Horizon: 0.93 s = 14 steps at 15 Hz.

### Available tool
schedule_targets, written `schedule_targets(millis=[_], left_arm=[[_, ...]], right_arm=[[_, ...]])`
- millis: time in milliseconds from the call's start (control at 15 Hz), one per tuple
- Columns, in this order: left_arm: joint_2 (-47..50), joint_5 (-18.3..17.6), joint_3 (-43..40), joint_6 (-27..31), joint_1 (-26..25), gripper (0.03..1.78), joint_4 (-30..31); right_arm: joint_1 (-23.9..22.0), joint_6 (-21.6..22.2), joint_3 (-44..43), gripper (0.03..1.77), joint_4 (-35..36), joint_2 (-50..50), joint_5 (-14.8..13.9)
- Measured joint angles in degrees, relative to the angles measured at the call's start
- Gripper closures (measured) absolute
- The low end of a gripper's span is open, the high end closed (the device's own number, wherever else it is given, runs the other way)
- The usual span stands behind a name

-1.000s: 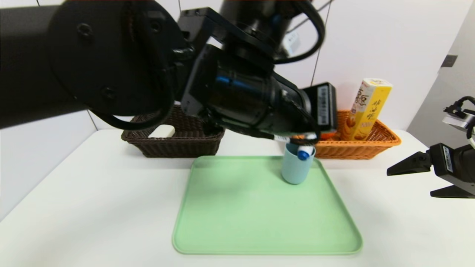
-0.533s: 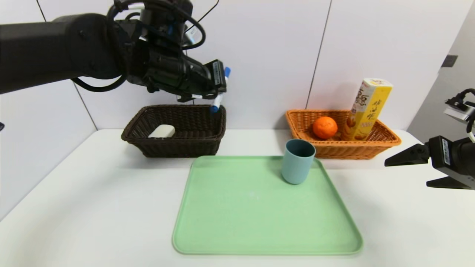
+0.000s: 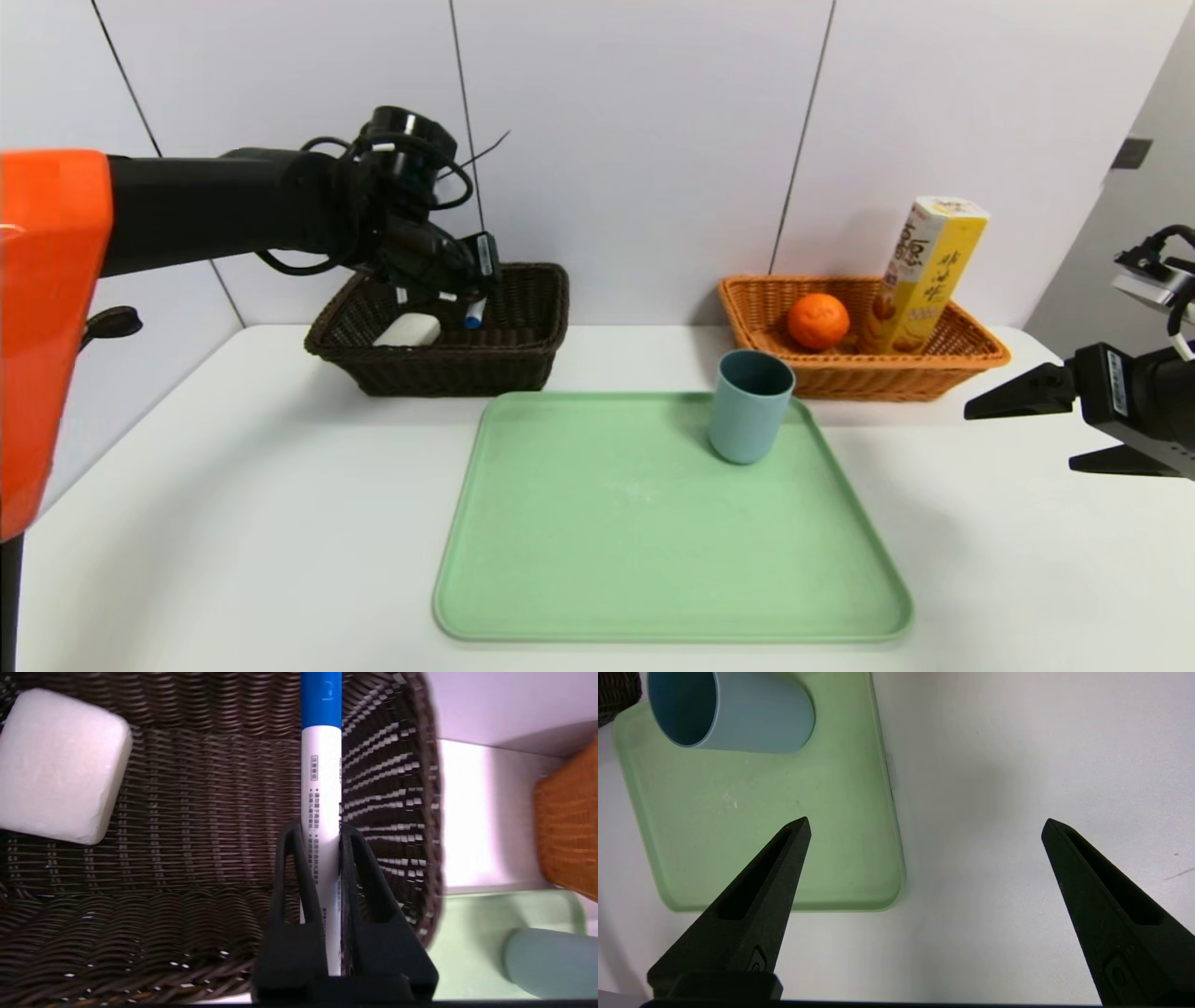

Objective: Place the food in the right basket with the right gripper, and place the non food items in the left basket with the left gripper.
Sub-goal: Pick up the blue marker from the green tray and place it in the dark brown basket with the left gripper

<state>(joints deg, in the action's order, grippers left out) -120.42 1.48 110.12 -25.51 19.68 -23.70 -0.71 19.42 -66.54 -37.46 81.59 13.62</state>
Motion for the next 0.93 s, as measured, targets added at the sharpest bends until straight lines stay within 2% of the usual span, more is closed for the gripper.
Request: schedule_targets(millis=[933], left_arm=[[-3.45, -0.02, -0.88, 0.00, -2.51, 1.65, 0.05]], right_arm=[[0.02, 0.00, 0.57, 0.09, -0.13, -0.98, -0.11]])
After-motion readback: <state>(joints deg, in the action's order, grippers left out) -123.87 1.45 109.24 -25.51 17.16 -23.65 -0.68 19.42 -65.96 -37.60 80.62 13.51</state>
